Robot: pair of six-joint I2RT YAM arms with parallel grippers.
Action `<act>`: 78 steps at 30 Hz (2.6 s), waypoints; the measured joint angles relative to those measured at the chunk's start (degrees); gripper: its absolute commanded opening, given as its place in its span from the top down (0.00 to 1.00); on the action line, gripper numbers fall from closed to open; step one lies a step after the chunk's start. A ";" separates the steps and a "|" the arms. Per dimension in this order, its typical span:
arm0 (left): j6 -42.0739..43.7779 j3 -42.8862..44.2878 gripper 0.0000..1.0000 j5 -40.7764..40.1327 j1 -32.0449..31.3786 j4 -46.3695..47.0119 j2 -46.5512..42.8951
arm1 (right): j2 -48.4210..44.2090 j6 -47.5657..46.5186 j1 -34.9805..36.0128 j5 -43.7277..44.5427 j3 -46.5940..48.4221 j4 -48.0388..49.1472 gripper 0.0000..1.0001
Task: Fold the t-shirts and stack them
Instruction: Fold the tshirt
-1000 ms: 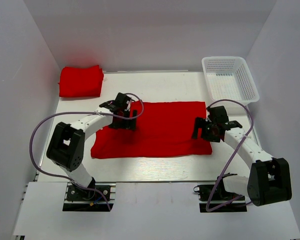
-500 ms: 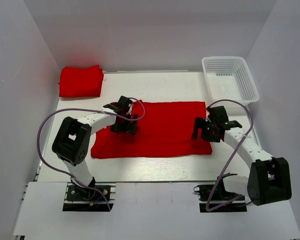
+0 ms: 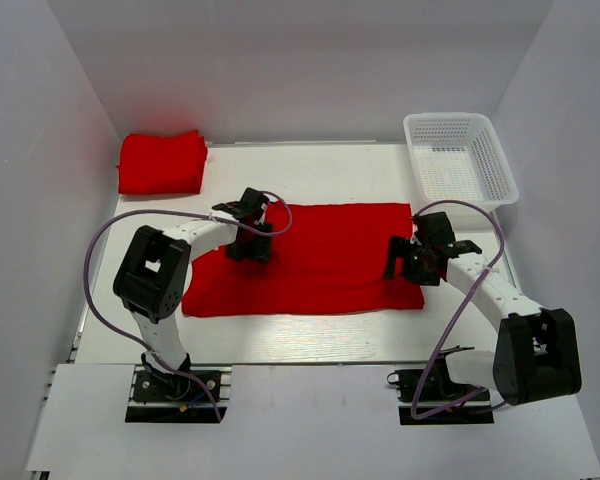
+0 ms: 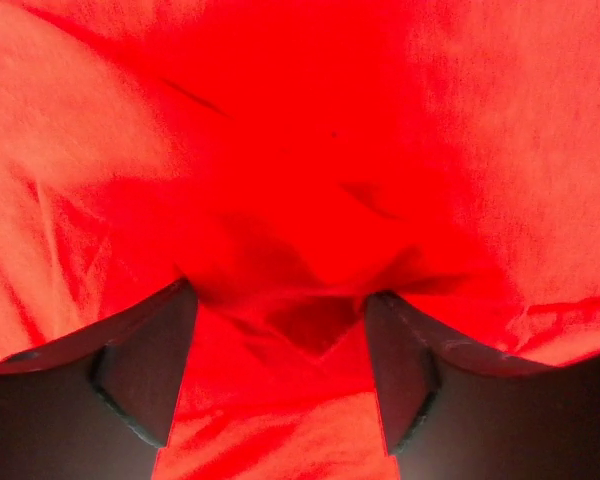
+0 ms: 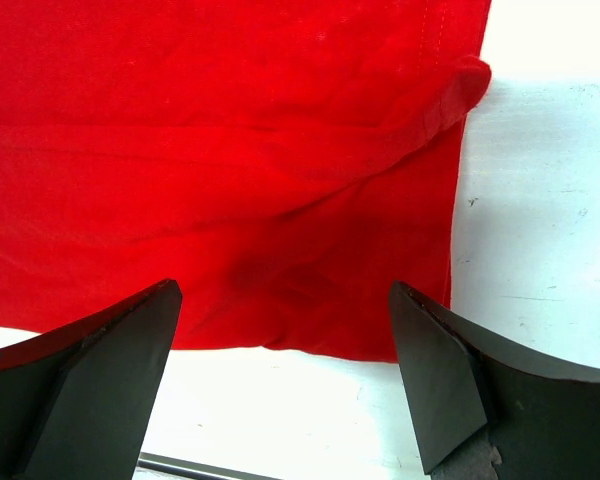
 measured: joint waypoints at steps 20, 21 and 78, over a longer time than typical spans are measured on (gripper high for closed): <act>0.22 6.80 0.68 -0.68 0.00 -3.28 0.96 | 0.66 0.00 0.00 -0.39 0.00 0.02 0.10; 0.55 7.32 0.71 -0.81 0.00 -3.56 0.96 | 0.72 0.00 0.00 -0.39 0.00 0.02 0.10; 8.48 6.45 0.00 13.66 0.90 9.09 0.96 | -1.53 -3.17 0.02 -1.68 2.91 -0.31 0.10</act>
